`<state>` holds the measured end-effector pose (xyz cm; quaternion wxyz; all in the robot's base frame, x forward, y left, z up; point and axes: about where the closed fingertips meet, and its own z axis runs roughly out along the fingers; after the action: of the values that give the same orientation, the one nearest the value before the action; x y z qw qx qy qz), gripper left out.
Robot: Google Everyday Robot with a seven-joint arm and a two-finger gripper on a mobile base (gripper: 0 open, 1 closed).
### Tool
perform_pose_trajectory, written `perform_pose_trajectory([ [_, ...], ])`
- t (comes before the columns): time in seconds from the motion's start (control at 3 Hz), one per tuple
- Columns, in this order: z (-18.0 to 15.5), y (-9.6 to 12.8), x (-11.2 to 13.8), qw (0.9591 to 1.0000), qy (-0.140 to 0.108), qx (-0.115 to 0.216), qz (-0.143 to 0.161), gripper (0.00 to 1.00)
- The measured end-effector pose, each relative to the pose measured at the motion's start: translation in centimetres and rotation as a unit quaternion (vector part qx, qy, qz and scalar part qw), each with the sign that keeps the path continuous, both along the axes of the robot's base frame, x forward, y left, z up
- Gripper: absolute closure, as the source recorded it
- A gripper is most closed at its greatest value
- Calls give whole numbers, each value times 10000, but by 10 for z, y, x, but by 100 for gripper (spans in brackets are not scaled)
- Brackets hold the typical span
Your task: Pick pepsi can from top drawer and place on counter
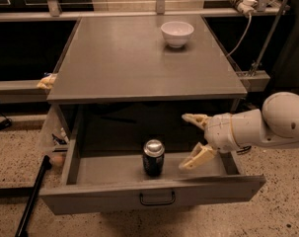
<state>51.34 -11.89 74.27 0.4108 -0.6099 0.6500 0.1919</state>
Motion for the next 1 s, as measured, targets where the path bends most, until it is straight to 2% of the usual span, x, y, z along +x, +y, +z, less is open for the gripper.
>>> perform_pose_trajectory([
  [0.67, -19, 10, 9, 9988, -14, 479, 41, 4],
  [1.0, -26, 16, 13, 9982, 3, 596, 65, 23],
])
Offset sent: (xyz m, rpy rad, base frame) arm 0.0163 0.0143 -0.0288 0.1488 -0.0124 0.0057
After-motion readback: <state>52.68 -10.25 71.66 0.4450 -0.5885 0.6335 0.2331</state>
